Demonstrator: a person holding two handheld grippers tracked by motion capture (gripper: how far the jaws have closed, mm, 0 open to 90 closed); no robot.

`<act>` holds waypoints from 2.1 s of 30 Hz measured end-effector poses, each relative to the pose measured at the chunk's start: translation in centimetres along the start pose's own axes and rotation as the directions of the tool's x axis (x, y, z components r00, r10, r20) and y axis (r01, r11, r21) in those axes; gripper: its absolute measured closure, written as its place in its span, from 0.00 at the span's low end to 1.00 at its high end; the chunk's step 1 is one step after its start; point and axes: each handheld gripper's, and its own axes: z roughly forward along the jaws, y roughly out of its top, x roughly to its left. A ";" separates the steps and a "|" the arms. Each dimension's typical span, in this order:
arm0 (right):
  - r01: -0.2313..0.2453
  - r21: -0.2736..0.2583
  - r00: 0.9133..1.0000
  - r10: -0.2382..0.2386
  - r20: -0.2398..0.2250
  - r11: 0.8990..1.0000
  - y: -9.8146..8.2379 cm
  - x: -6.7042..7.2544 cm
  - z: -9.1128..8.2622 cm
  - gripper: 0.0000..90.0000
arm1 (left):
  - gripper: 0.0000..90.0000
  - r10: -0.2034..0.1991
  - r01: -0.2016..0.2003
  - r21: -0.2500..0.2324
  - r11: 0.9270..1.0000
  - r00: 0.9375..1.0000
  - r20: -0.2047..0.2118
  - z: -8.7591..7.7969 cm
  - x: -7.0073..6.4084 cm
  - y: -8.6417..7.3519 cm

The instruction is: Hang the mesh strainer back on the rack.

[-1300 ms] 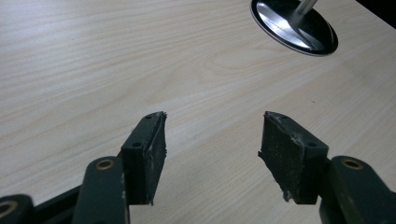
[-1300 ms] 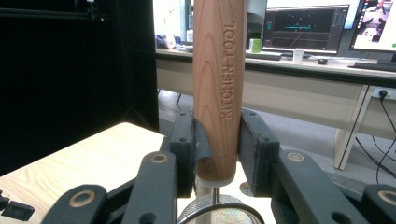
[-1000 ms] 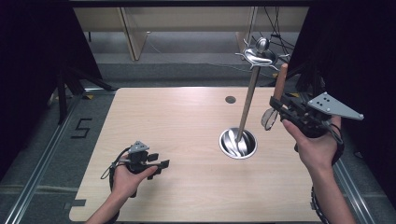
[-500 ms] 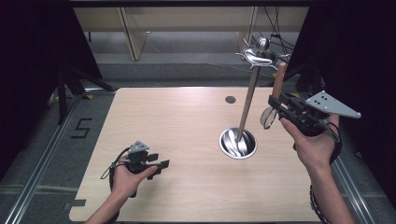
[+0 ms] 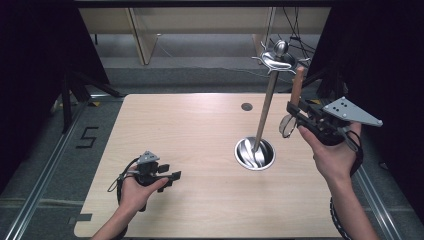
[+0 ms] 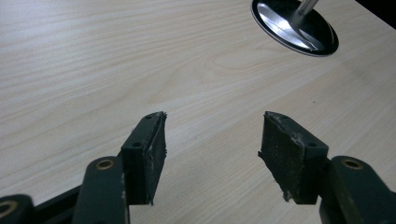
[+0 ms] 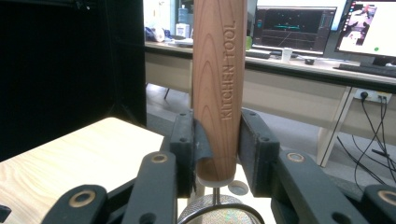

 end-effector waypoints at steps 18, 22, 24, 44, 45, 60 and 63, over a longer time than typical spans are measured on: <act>0.005 -0.007 1.000 -0.005 0.024 1.000 0.1 0.3 0.5 0.78 | 0.44 -0.002 0.002 0.000 1.000 1.000 0.000 0.0 0.0 0.0; -0.019 0.003 1.000 0.019 0.024 1.000 0.0 0.5 0.6 0.78 | 0.44 -0.001 0.001 0.000 1.000 1.000 -0.001 0.0 0.0 0.0; -0.005 0.001 1.000 0.005 0.031 1.000 0.0 0.4 0.7 0.78 | 0.44 0.017 -0.017 0.016 1.000 1.000 -0.001 -0.1 0.1 0.0; -0.025 0.003 0.998 0.025 0.049 1.000 0.0 0.9 1.2 0.78 | 0.44 0.018 -0.018 0.015 1.000 1.000 -0.002 -0.2 0.2 0.0; -0.039 0.007 0.998 0.039 0.055 0.999 0.0 1.1 1.1 0.78 | 0.44 0.019 -0.019 0.016 1.000 1.000 -0.003 -0.2 0.2 0.0; -0.012 0.008 0.996 0.011 0.086 1.000 -0.3 1.4 1.4 0.77 | 0.44 -0.003 0.003 -0.002 1.000 1.000 -0.006 -0.1 0.1 0.0; -0.014 0.020 0.997 0.013 0.072 1.000 -0.4 1.3 1.3 0.73 | 0.44 -0.001 0.001 -0.002 1.000 1.000 -0.003 -0.2 0.1 0.0</act>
